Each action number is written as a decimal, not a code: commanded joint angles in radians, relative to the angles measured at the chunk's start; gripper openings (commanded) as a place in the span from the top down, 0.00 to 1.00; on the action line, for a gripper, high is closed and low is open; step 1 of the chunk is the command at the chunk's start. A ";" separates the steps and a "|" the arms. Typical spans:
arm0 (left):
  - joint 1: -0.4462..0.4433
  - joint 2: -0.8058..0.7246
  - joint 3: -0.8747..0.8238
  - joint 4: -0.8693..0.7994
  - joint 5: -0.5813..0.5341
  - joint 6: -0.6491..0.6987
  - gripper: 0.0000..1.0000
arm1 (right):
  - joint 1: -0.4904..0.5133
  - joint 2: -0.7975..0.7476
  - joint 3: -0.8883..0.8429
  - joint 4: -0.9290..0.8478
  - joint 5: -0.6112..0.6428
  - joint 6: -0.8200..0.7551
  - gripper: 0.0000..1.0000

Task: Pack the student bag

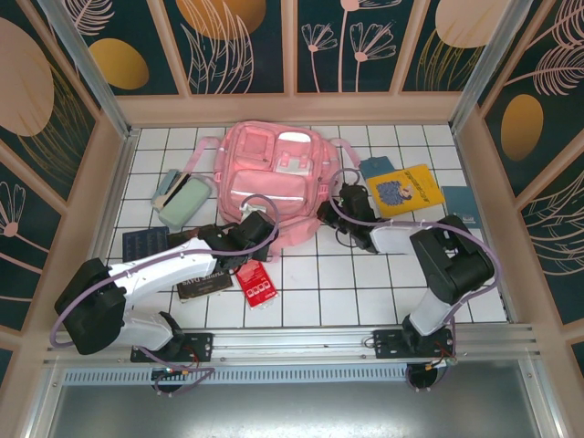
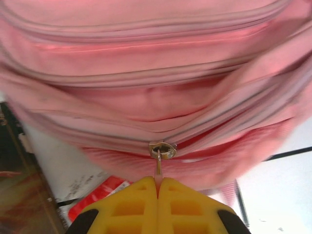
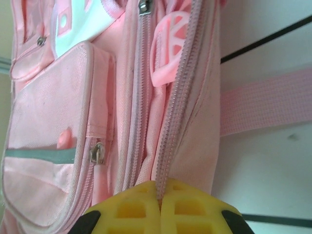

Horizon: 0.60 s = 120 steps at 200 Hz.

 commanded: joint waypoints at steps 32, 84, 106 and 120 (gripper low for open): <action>0.075 -0.016 -0.020 -0.169 -0.205 -0.066 1.00 | -0.149 -0.048 0.040 -0.050 0.051 -0.126 1.00; 0.181 -0.015 -0.045 -0.121 -0.290 -0.105 1.00 | -0.233 -0.026 0.048 -0.050 0.004 -0.178 1.00; 0.220 0.036 -0.052 -0.087 -0.296 -0.120 1.00 | -0.246 -0.022 0.042 -0.039 -0.009 -0.187 1.00; 0.240 0.070 -0.049 -0.067 -0.297 -0.127 1.00 | -0.249 -0.024 0.037 -0.030 -0.006 -0.189 1.00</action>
